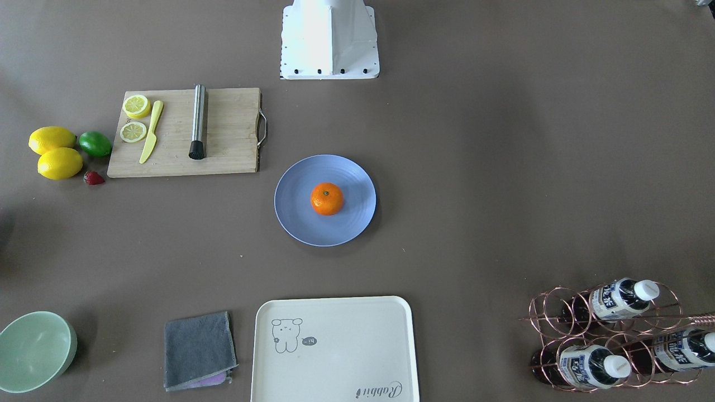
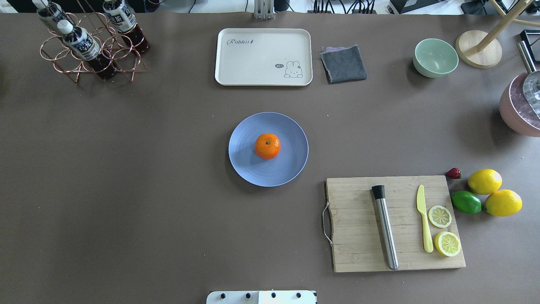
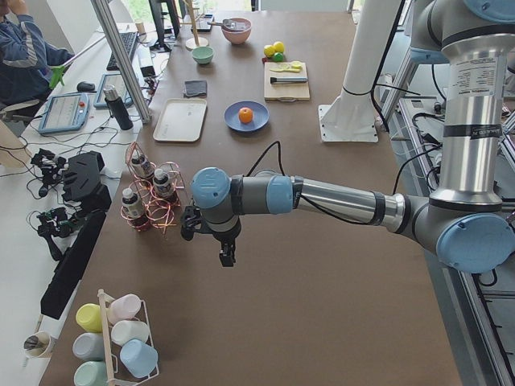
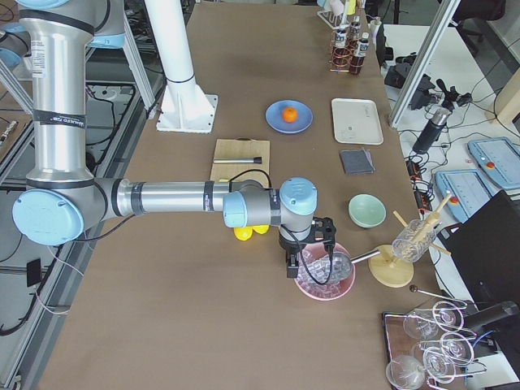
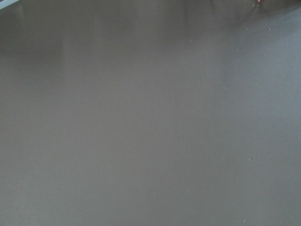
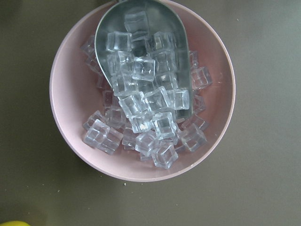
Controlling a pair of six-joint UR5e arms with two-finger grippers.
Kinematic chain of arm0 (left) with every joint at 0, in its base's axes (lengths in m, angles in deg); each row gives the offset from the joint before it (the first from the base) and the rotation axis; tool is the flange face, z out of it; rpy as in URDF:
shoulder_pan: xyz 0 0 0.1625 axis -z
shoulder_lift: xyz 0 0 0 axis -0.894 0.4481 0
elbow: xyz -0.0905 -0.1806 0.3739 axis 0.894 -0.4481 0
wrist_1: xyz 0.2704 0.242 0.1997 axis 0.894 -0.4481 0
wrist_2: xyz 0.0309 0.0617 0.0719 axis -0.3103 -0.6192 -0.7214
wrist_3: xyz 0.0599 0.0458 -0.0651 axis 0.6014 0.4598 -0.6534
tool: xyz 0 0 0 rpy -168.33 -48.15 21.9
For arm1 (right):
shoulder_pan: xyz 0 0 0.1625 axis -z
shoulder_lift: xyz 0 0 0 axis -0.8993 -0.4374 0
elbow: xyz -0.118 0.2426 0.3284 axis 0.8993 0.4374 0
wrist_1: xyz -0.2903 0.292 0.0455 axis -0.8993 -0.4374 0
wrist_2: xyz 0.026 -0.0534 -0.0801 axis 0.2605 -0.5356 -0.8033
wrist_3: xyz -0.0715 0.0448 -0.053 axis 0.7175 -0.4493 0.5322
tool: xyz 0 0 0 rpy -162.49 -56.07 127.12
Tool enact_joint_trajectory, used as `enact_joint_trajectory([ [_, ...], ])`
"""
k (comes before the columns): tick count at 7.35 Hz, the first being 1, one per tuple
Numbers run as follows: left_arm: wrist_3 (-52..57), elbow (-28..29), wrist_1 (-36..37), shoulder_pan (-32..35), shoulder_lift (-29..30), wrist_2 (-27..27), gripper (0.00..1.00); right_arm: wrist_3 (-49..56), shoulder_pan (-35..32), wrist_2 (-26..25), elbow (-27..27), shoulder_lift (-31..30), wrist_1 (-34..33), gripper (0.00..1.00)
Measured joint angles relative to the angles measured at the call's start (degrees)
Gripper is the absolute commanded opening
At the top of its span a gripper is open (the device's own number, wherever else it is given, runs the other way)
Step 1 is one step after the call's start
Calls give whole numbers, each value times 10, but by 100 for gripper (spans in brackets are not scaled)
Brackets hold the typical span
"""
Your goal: Pick orange to plate
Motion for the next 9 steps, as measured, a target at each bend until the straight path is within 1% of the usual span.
enact_joint_trajectory([
  [9,0,1,0,0,-1,0,98,-1,15,2,0,0,0,100],
])
